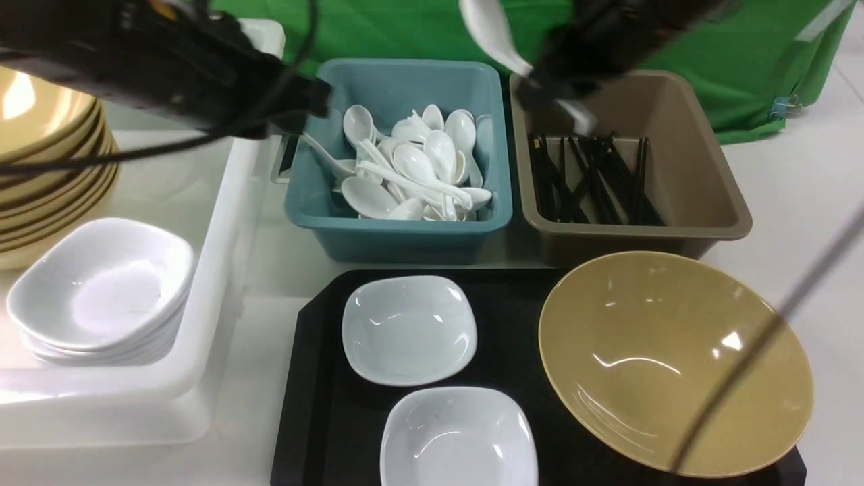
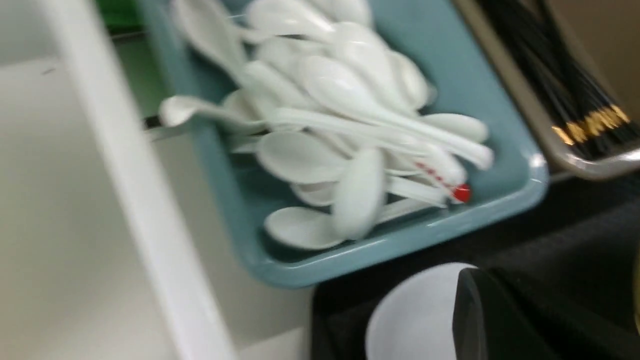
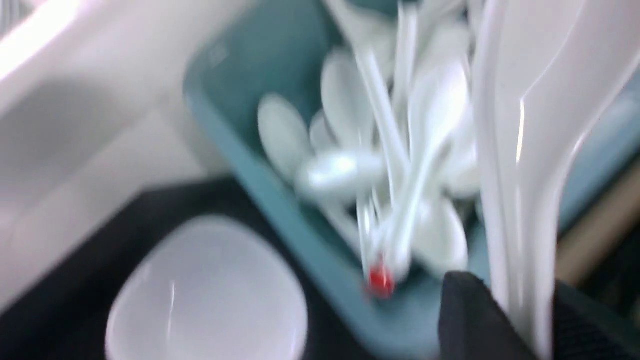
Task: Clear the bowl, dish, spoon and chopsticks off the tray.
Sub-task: Use the right arm to put the soup spoon into the small storage box in the middle
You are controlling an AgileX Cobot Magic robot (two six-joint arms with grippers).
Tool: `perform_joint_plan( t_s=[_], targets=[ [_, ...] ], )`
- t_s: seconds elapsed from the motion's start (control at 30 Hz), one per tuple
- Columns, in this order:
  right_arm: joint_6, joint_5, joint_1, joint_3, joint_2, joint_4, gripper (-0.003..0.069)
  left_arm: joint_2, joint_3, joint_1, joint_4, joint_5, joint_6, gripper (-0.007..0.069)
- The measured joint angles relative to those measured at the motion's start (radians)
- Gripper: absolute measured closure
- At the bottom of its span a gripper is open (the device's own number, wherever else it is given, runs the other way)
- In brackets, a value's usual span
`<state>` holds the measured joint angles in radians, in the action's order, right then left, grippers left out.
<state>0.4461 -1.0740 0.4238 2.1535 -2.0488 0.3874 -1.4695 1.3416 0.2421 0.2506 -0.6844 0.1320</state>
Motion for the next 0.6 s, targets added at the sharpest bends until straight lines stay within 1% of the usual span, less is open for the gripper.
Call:
perform_joint_plan(
  t_s=[0.07, 0.17, 0.23, 0.33, 0.4, 0.43, 0.47, 0.5, 0.57, 0.6],
  targets=[
    [-0.014, 0.004, 0.024, 0.137, -0.107, 0.005, 0.0564, 0.0, 0.0, -0.028, 0.015, -0.009, 0.002, 0.063],
    [-0.054, 0.025, 0.045, 0.298, -0.251, 0.008, 0.0564, 0.0, 0.0, -0.038, 0.023, -0.014, 0.006, 0.063],
    [-0.096, 0.043, 0.05, 0.363, -0.318, 0.009, 0.0561, 0.0, 0.0, -0.038, 0.03, -0.035, 0.027, 0.063],
    [-0.145, 0.056, 0.05, 0.396, -0.365, 0.008, 0.0522, 0.0, 0.0, -0.038, 0.053, -0.054, 0.05, 0.063],
    [-0.157, 0.057, 0.05, 0.4, -0.376, 0.004, 0.0452, 0.0, 0.0, -0.038, 0.071, -0.068, 0.063, 0.063],
    [-0.165, 0.057, 0.05, 0.403, -0.379, 0.001, 0.0372, 0.0, 0.0, -0.038, 0.09, -0.073, 0.083, 0.063],
    [-0.166, 0.056, 0.05, 0.404, -0.379, 0.001, 0.0336, 0.0, 0.0, -0.038, 0.105, -0.078, 0.094, 0.063],
    [-0.167, 0.053, 0.05, 0.405, -0.376, 0.001, 0.0267, 0.0, 0.0, -0.038, 0.127, -0.083, 0.114, 0.063],
    [-0.174, 0.021, 0.05, 0.408, -0.367, 0.001, 0.0189, 0.0, 0.0, -0.038, 0.186, -0.098, 0.156, 0.063],
    [-0.19, -0.014, 0.049, 0.411, -0.356, -0.005, 0.0167, 0.0, 0.0, -0.038, 0.207, -0.113, 0.174, 0.063]
  ],
)
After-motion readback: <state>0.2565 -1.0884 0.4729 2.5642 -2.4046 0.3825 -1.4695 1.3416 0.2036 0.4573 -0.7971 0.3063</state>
